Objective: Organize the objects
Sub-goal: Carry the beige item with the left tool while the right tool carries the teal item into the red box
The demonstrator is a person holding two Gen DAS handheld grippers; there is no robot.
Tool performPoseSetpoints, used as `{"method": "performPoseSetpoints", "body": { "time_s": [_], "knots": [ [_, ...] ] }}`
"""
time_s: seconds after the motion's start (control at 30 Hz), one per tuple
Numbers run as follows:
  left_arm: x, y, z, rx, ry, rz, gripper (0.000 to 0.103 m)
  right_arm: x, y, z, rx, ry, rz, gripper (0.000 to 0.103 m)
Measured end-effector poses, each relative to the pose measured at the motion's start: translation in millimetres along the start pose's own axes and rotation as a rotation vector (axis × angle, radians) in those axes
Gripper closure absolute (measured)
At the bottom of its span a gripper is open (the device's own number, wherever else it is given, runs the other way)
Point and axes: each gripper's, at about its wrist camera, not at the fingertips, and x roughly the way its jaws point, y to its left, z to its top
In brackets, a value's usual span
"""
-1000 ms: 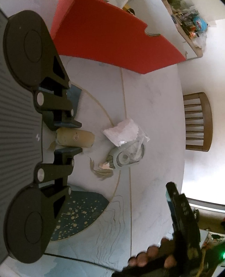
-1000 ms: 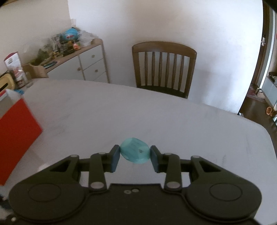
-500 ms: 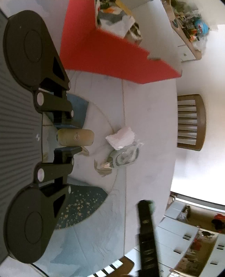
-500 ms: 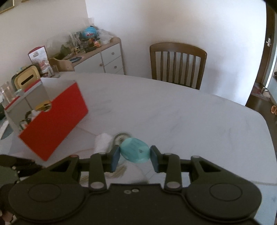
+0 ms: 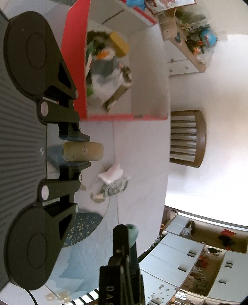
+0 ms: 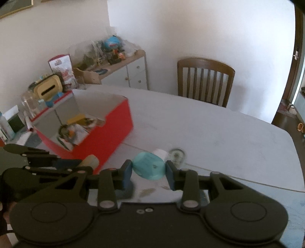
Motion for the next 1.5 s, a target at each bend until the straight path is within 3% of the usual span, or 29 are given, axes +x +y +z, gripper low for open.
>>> {"method": "performPoseSetpoints", "body": {
  "time_s": [0.37, 0.63, 1.0, 1.5],
  "knots": [
    [-34, 78, 18, 0.009, -0.047, 0.046, 0.083, 1, 70, 24, -0.025, -0.060, 0.000, 0.067],
    [-31, 135, 36, -0.020, -0.059, 0.100, 0.083, 29, 116, 44, -0.045, -0.069, 0.005, 0.067],
    [7, 187, 65, -0.037, -0.046, 0.154, 0.083, 75, 159, 60, -0.061, -0.020, 0.010, 0.067],
    [90, 194, 84, 0.023, 0.092, 0.144, 0.083, 141, 187, 54, -0.067, 0.091, -0.026, 0.067]
  ]
}}
